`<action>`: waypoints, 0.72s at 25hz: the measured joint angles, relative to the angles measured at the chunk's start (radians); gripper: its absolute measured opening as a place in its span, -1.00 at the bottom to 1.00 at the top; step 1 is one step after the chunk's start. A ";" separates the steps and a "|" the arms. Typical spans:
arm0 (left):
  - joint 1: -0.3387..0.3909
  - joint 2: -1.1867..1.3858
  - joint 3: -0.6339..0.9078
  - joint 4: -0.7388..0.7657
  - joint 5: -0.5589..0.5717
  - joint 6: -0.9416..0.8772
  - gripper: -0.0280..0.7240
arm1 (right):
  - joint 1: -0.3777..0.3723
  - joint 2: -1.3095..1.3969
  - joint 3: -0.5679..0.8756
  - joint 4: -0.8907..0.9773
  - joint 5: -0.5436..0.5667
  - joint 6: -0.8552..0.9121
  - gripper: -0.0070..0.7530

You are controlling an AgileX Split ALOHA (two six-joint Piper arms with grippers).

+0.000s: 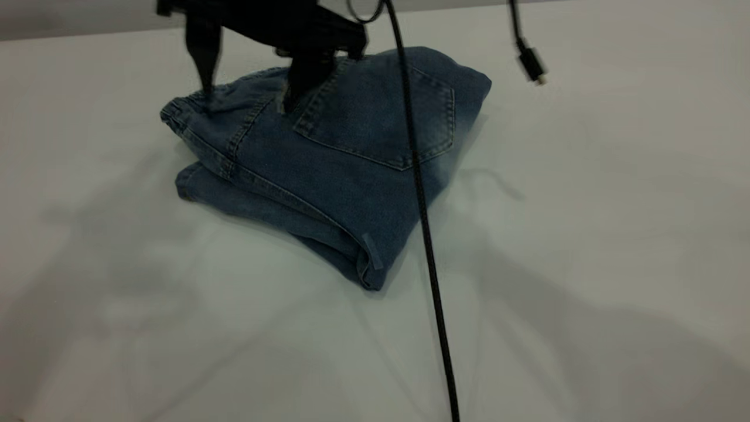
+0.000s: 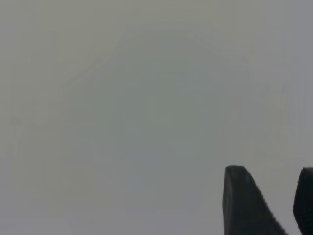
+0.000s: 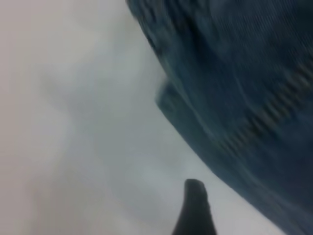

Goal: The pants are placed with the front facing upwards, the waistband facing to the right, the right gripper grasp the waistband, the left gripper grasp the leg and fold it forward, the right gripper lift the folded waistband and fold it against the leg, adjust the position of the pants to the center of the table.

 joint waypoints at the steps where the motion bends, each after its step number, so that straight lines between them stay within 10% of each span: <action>1: 0.000 -0.008 0.000 0.000 0.002 0.000 -0.24 | 0.000 0.018 -0.031 0.003 0.002 0.033 0.21; 18: 0.000 -0.088 0.000 0.001 0.008 0.000 -0.24 | -0.021 0.254 -0.287 -0.134 0.171 0.215 0.09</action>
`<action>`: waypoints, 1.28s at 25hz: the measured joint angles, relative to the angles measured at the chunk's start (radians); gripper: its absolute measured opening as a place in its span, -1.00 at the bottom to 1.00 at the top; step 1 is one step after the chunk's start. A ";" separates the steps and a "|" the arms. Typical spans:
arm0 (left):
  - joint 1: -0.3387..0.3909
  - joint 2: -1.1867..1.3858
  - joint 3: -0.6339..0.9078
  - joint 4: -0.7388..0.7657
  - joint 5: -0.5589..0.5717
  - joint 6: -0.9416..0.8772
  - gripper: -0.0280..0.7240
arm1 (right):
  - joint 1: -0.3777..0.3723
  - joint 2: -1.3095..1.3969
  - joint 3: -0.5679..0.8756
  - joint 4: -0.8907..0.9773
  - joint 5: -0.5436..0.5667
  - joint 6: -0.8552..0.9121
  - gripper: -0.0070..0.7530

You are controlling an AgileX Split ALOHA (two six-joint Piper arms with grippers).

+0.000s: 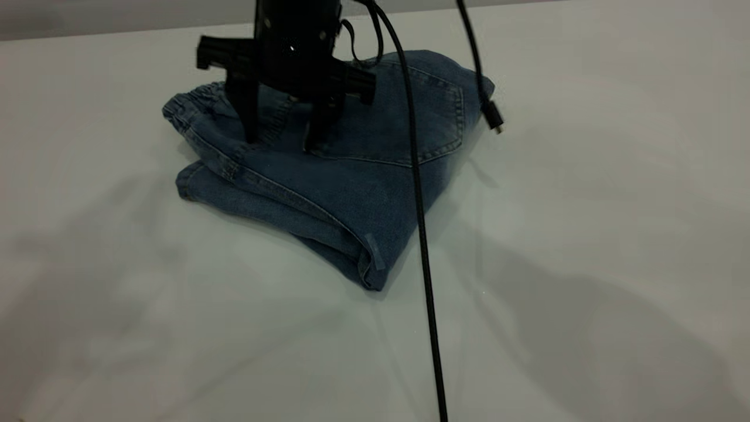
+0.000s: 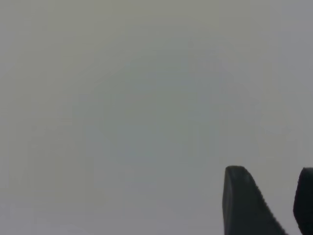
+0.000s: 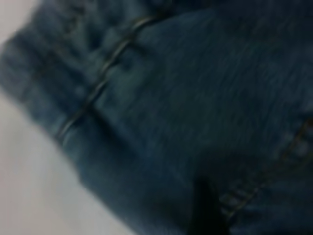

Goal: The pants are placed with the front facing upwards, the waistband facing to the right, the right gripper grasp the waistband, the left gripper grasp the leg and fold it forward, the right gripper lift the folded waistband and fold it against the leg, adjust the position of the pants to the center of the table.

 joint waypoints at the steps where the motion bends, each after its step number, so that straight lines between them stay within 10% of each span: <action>1: 0.000 -0.003 0.000 0.000 0.000 0.000 -0.24 | 0.000 0.002 0.000 0.000 0.004 0.007 0.09; 14: 0.000 -0.019 0.000 0.000 0.002 -0.001 -0.24 | 0.032 0.003 0.000 0.008 0.113 -0.102 0.09; 24: 0.000 -0.028 0.000 0.000 0.004 -0.001 -0.24 | 0.020 0.007 -0.118 0.223 0.049 -0.021 0.09; 32: 0.000 -0.048 0.000 0.003 0.008 -0.001 -0.24 | 0.020 0.032 -0.148 0.015 -0.005 0.231 0.09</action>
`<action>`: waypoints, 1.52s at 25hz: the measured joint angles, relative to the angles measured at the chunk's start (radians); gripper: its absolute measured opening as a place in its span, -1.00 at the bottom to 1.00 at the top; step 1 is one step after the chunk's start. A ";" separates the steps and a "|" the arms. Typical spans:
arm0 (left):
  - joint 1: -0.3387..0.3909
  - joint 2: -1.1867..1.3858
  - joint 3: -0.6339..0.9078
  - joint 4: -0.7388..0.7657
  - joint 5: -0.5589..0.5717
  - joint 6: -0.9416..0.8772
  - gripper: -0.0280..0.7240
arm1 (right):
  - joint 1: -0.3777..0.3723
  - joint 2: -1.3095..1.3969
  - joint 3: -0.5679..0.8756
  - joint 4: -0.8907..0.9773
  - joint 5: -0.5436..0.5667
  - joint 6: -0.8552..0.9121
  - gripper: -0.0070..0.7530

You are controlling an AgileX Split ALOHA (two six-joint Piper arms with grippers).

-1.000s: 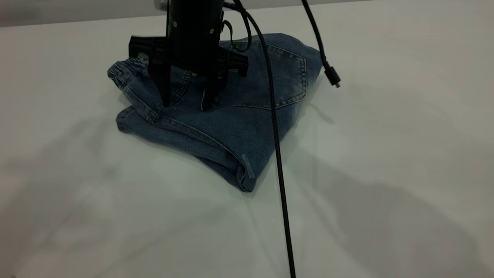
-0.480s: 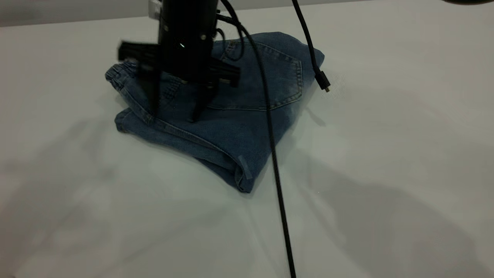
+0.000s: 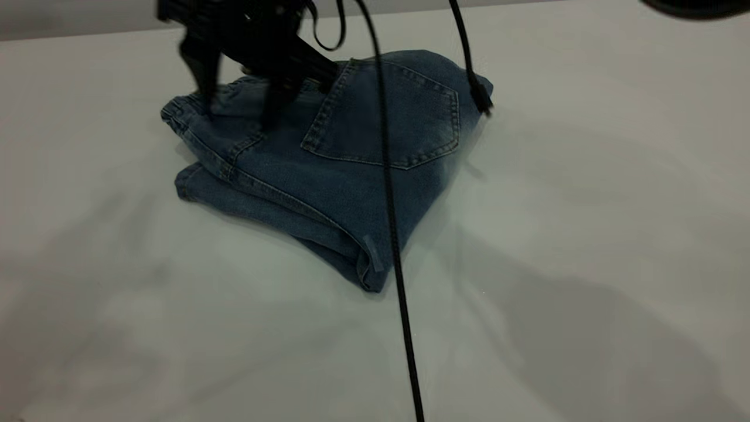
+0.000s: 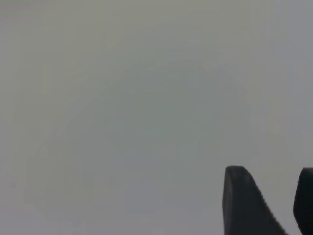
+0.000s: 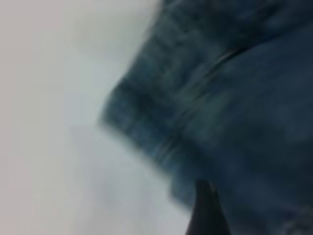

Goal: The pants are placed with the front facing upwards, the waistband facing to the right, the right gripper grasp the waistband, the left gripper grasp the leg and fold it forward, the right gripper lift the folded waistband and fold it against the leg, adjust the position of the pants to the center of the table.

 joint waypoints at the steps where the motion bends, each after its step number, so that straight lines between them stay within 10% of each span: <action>1: 0.000 0.000 0.000 0.001 0.000 0.000 -0.24 | 0.000 0.004 0.000 -0.031 -0.005 0.026 0.09; 18: 0.000 -0.001 0.000 0.001 0.001 0.000 -0.24 | 0.058 0.076 0.000 -0.112 0.054 0.027 0.00; 38: 0.000 -0.001 0.000 0.001 0.001 0.000 -0.24 | 0.061 0.076 0.000 -0.121 0.230 -0.480 -0.01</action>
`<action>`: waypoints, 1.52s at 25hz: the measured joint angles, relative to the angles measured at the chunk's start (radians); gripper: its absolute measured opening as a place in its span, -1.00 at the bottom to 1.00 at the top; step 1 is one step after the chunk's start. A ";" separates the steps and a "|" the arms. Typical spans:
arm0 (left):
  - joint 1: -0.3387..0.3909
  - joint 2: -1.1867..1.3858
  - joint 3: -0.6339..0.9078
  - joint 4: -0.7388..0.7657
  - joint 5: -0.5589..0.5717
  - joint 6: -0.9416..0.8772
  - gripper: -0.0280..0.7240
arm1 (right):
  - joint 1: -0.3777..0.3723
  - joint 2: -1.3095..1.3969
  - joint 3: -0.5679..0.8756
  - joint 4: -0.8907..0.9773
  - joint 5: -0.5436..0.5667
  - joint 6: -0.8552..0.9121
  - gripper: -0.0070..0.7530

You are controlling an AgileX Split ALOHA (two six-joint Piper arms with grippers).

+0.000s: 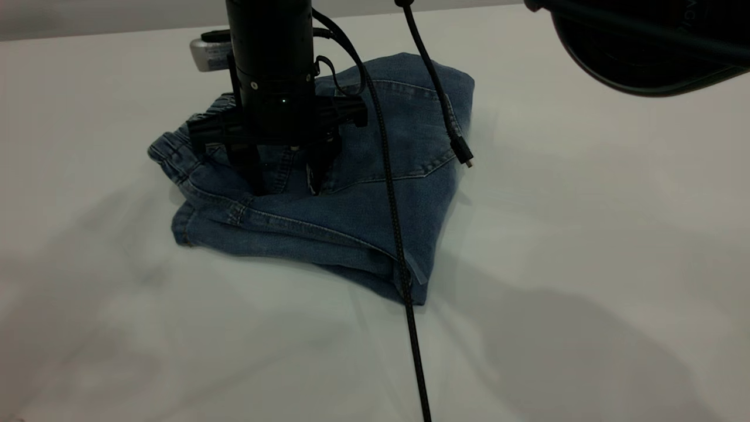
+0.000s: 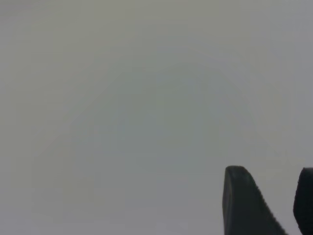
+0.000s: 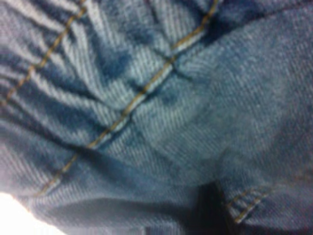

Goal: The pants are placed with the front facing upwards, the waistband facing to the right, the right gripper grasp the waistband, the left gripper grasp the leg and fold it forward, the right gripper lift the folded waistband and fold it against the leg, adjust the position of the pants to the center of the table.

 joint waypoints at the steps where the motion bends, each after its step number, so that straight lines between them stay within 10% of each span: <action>1: 0.000 0.000 0.000 0.000 0.000 0.000 -0.24 | -0.001 0.000 0.000 0.009 0.000 -0.013 -0.01; 38: 0.000 -0.046 0.000 0.006 0.025 0.020 -0.24 | 0.009 -0.428 0.017 0.116 0.000 -0.335 -0.01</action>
